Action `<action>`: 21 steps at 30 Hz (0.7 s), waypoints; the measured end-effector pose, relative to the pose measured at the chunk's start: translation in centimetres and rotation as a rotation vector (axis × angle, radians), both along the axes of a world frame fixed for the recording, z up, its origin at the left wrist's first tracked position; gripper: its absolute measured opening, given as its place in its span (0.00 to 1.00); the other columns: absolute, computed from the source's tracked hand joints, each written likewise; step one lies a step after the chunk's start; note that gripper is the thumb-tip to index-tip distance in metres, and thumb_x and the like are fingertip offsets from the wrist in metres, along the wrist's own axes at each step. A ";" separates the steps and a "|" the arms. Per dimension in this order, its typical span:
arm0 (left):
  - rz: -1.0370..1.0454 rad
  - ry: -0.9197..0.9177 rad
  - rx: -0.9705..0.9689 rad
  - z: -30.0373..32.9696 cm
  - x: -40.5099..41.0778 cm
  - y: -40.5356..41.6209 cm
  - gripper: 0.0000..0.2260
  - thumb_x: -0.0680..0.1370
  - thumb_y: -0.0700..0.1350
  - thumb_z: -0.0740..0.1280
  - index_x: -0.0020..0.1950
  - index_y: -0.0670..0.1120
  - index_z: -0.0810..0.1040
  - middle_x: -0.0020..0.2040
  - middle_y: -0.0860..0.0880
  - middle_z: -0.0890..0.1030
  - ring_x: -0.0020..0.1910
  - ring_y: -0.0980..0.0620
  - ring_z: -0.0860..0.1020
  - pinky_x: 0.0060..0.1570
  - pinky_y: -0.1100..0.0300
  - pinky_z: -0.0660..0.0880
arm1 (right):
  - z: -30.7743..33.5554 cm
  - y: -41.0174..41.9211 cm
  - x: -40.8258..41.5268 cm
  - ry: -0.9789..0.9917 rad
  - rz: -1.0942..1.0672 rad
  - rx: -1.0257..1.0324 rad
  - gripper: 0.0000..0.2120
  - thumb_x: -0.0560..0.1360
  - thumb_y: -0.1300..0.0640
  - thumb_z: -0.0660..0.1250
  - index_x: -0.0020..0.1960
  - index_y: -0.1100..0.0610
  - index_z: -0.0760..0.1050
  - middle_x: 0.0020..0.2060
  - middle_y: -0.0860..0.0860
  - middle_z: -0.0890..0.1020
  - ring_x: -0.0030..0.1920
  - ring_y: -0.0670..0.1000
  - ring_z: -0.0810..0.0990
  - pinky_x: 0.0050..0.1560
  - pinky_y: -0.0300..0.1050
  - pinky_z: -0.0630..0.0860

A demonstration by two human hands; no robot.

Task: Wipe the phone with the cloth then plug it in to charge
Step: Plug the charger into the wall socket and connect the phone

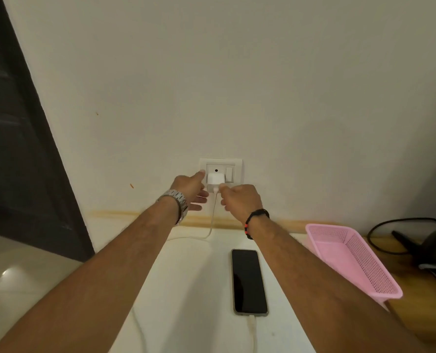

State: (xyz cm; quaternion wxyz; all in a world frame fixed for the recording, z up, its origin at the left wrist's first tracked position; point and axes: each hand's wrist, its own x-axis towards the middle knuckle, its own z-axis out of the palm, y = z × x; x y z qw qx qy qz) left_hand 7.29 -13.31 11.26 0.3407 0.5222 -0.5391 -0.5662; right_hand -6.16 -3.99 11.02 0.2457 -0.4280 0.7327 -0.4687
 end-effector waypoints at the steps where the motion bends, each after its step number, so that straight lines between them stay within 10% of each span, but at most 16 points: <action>1: 0.022 -0.063 -0.094 0.2 0.3 0.0 0.22 0.81 0.59 0.65 0.50 0.40 0.82 0.46 0.44 0.88 0.46 0.44 0.87 0.50 0.46 0.85 | -0.2 0.3 -0.3 0.116 -0.011 -0.025 0.20 0.79 0.46 0.66 0.38 0.61 0.82 0.34 0.56 0.85 0.33 0.54 0.81 0.41 0.51 0.82; 4: -0.005 -0.433 -0.562 -0.1 1.9 0.5 0.18 0.82 0.56 0.61 0.44 0.44 0.81 0.43 0.46 0.84 0.46 0.41 0.82 0.47 0.51 0.78 | -0.9 1.0 -1.2 0.388 -0.017 -0.035 0.10 0.80 0.53 0.64 0.48 0.53 0.83 0.43 0.49 0.85 0.44 0.51 0.83 0.46 0.46 0.81; 9: -0.129 -0.971 -1.110 -2.2 4.4 0.9 0.25 0.81 0.46 0.63 0.79 0.43 0.69 0.79 0.41 0.70 0.78 0.40 0.68 0.74 0.42 0.68 | -2.0 1.2 -2.2 0.802 0.121 -0.026 0.19 0.80 0.60 0.61 0.70 0.54 0.75 0.65 0.50 0.78 0.63 0.54 0.78 0.60 0.50 0.78; 14: -0.198 -1.167 -1.098 -3.7 5.0 0.7 0.38 0.79 0.45 0.61 0.86 0.48 0.46 0.87 0.45 0.42 0.86 0.45 0.42 0.82 0.37 0.44 | -2.2 0.7 -2.5 0.959 0.260 0.015 0.35 0.74 0.70 0.61 0.79 0.54 0.64 0.79 0.50 0.65 0.78 0.52 0.65 0.70 0.49 0.74; 21: -0.201 -1.185 -1.079 -3.9 4.3 0.4 0.38 0.80 0.45 0.59 0.86 0.47 0.44 0.87 0.45 0.41 0.86 0.46 0.41 0.82 0.38 0.42 | -2.5 0.2 -2.8 1.023 0.289 0.069 0.41 0.72 0.73 0.60 0.82 0.54 0.56 0.82 0.49 0.58 0.81 0.51 0.57 0.70 0.50 0.74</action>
